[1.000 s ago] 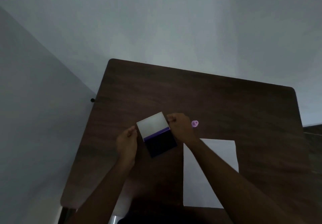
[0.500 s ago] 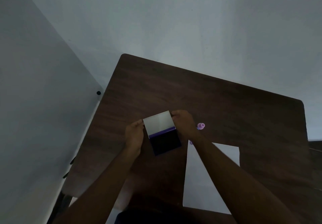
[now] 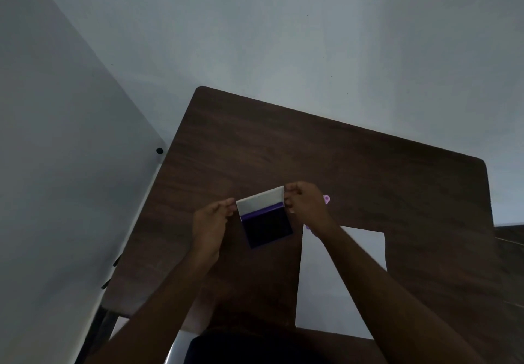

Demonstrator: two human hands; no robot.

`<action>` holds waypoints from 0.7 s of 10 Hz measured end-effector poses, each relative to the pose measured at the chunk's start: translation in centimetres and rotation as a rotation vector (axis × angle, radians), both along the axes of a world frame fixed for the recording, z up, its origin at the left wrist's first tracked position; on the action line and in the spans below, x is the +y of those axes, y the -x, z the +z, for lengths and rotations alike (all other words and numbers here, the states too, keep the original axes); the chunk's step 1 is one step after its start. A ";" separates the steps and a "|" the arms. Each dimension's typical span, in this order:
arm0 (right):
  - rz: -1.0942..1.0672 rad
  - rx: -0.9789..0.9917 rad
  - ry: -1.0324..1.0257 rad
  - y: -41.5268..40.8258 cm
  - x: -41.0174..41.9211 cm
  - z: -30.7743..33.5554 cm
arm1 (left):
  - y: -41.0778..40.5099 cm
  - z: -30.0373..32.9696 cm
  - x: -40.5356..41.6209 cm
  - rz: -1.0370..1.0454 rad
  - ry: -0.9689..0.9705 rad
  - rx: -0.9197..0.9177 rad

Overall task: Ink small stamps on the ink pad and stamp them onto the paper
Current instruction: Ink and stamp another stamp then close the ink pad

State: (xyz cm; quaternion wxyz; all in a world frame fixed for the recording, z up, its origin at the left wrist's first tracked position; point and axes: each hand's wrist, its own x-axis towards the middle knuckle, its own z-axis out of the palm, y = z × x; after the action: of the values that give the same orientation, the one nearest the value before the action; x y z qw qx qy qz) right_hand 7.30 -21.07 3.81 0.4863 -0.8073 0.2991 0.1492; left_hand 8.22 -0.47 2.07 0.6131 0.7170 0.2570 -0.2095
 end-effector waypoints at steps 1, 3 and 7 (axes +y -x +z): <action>-0.029 -0.018 -0.017 0.9 -0.3 0.5 | 0.9 0.3 0.0 0.013 0.031 0.020; -0.100 0.088 -0.084 2.1 -0.6 1.0 | 2.8 0.0 0.2 -0.038 0.064 0.083; -0.039 0.154 0.014 3.2 0.3 -0.5 | 4.6 -2.0 0.2 -0.101 0.006 0.189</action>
State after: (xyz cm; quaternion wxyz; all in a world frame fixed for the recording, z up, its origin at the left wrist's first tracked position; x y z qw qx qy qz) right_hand 4.09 -20.76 3.35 0.4588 -0.7909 0.3524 0.1994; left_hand 3.61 -0.24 0.08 0.5768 0.7045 0.2764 -0.3075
